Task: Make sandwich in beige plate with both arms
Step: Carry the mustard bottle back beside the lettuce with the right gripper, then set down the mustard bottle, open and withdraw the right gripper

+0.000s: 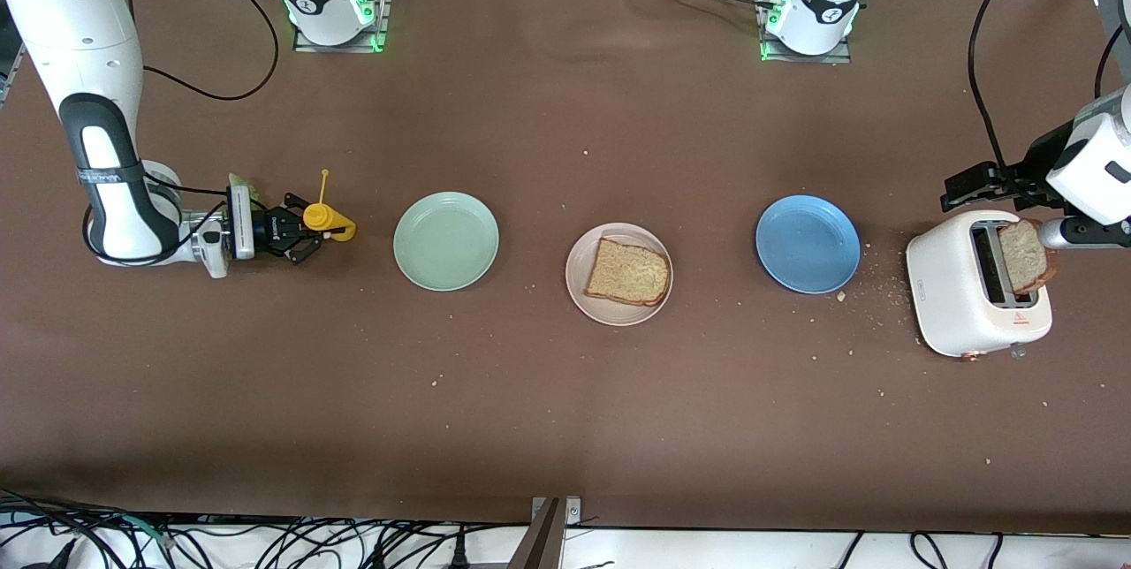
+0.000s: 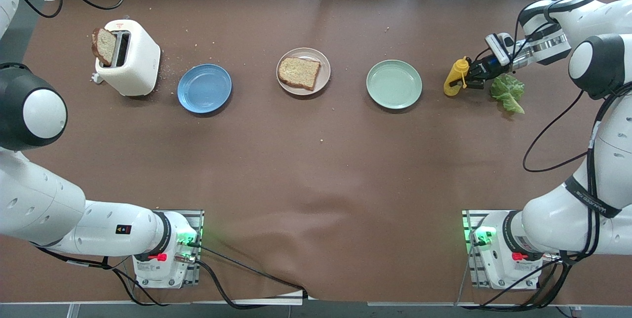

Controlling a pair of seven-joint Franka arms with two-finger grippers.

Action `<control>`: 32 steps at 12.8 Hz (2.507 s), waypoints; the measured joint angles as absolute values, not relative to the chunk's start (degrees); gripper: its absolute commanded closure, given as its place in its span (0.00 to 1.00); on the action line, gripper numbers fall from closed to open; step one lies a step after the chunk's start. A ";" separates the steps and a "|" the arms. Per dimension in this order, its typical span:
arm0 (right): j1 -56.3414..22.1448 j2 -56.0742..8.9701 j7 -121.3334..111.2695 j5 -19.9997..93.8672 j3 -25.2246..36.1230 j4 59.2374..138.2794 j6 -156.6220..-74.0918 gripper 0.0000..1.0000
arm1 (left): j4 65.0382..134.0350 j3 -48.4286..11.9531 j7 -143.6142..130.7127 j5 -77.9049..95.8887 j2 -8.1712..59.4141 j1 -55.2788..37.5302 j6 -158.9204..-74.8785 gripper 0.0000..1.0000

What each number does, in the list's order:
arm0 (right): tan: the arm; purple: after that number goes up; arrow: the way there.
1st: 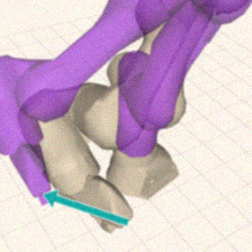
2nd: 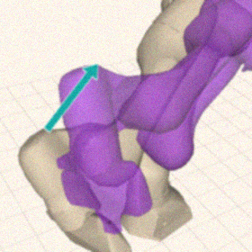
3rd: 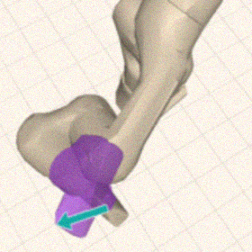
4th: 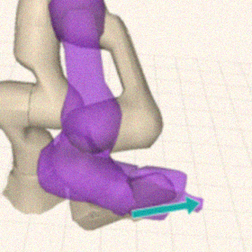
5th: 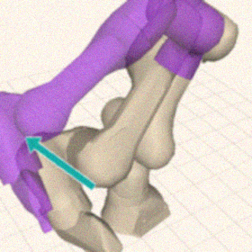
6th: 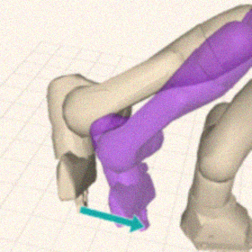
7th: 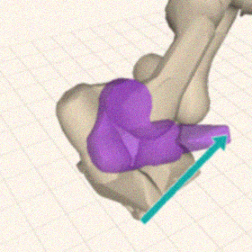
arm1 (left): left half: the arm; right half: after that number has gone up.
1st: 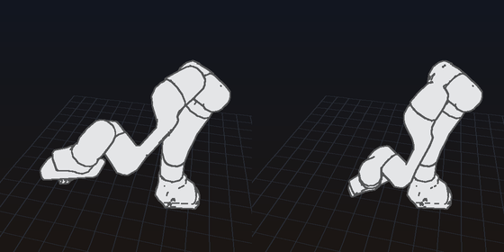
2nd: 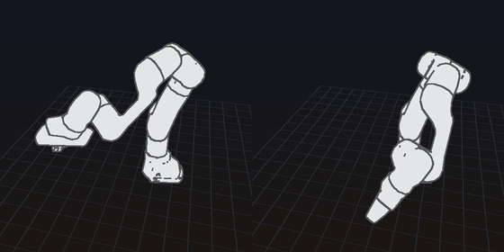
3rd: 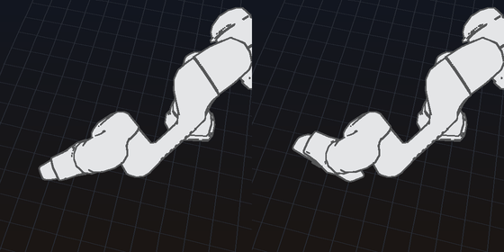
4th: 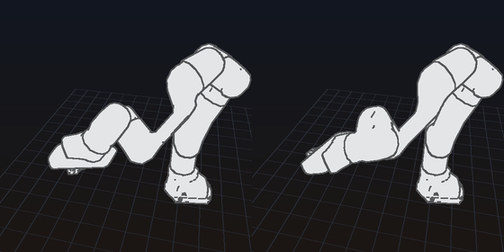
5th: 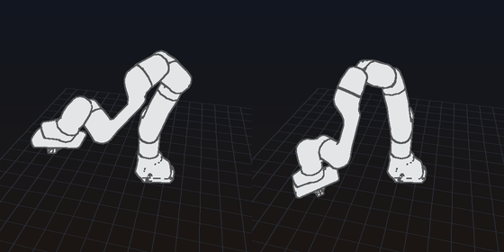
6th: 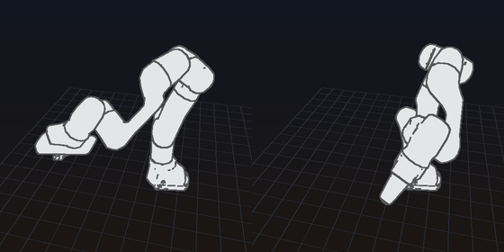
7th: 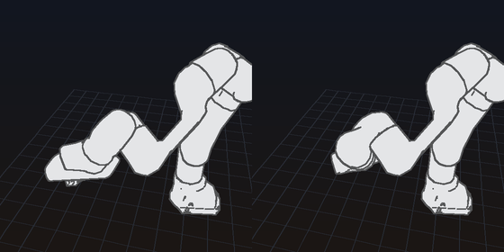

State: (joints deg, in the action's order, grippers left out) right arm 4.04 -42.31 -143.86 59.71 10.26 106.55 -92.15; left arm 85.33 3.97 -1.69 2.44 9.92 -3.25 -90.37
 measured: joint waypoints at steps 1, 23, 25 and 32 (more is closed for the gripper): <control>4.10 -42.50 -143.93 59.78 10.26 106.26 -91.99 0.92 | 85.33 3.94 -1.69 2.44 9.98 -3.25 -90.37 0.00; 4.96 -41.75 -120.62 43.03 23.58 90.33 -93.10 0.02 | 85.32 3.85 -1.69 2.02 10.15 -3.11 -90.89 0.00; 4.87 -39.43 -112.16 38.79 24.13 86.91 -92.99 0.02 | 85.32 3.87 -1.69 1.82 10.14 -3.09 -90.89 0.00; 0.69 -22.99 -77.09 15.86 24.27 85.12 -92.84 0.02 | 85.22 3.90 -1.69 1.59 10.15 -3.07 -90.90 0.00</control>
State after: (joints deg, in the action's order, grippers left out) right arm 0.69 -22.99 -77.09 15.86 24.27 85.12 -92.84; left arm 85.22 3.90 -1.69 1.59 10.15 -3.07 -90.90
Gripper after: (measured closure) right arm 0.013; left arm 0.000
